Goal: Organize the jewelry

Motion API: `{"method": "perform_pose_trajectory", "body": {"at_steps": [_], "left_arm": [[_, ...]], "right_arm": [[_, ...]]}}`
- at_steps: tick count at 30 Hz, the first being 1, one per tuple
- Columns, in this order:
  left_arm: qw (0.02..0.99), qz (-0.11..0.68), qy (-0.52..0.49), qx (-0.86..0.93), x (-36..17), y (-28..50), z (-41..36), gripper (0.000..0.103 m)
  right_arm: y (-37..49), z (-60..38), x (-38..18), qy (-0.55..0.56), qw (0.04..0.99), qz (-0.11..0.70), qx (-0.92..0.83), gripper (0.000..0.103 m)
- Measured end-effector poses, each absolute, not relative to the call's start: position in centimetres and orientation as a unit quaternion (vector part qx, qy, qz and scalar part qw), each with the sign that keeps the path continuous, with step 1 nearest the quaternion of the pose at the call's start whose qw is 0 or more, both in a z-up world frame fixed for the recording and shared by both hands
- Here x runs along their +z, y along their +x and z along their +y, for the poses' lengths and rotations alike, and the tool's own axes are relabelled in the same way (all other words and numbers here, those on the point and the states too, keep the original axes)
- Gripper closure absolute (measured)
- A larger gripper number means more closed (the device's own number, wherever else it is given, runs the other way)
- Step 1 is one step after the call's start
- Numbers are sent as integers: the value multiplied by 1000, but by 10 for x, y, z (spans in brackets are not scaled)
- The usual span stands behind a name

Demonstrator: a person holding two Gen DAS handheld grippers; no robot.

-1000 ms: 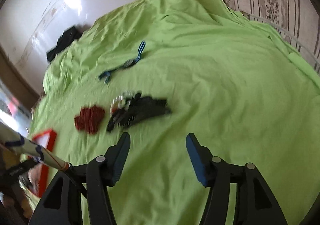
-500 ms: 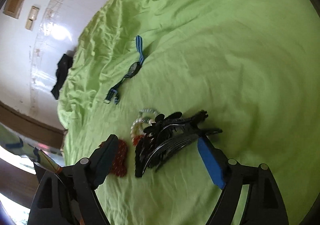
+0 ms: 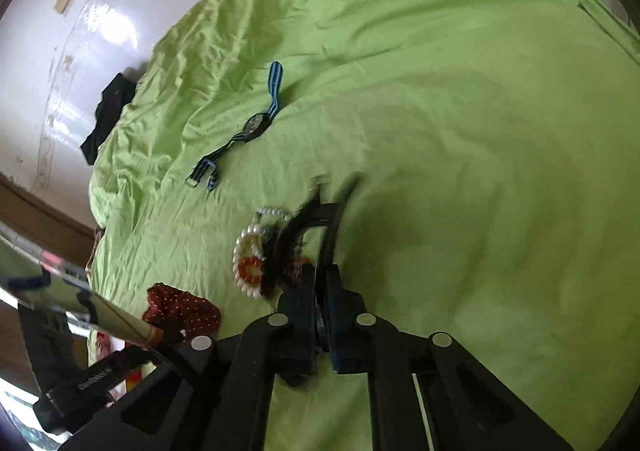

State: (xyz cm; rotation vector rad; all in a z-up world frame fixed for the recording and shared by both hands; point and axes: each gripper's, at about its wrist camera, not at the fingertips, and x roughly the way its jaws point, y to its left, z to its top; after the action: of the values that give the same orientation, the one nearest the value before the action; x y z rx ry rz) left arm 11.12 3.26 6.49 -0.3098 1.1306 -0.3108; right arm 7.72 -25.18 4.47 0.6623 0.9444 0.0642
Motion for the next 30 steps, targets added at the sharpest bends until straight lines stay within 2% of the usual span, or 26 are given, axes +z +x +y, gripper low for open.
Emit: {"method": "perform_pose_trajectory", "body": {"at_steps": [8, 14, 18, 24, 30], "left_arm": [[826, 510, -164, -176, 105, 48, 43, 94], [823, 512, -168, -181, 103, 4, 53, 94], [817, 524, -169, -175, 88, -14, 56, 93], [825, 518, -150, -170, 91, -31, 59, 93], [820, 521, -158, -178, 89, -40, 56, 94]], "right_arm": [[22, -268, 63, 329, 836, 436, 49, 98], [-33, -294, 71, 402, 821, 396, 90, 98], [-21, -315, 58, 393, 831, 392, 28, 98], [-12, -353, 46, 498, 797, 339, 53, 98], [-15, -365, 49, 593, 737, 274, 175, 98]]}}
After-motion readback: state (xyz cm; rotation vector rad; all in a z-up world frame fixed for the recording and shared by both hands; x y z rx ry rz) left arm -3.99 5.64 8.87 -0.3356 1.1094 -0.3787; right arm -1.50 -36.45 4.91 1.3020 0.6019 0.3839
